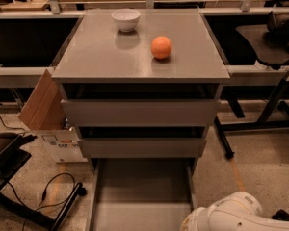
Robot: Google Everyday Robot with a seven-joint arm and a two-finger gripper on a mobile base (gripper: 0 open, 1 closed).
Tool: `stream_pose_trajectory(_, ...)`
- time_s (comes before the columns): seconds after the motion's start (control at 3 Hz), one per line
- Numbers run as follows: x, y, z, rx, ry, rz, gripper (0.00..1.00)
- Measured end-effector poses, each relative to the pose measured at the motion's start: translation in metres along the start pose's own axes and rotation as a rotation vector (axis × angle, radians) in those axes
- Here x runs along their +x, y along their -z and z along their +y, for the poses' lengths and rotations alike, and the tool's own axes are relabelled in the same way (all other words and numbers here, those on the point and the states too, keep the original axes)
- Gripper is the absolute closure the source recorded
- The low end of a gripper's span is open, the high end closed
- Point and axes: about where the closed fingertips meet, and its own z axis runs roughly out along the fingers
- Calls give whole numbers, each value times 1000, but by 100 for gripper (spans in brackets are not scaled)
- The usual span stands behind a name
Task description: Open bottom drawer
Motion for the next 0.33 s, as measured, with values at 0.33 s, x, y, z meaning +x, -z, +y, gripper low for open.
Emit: stream_pose_trajectory(0.33,8,22,-4,36,-19,4,100)
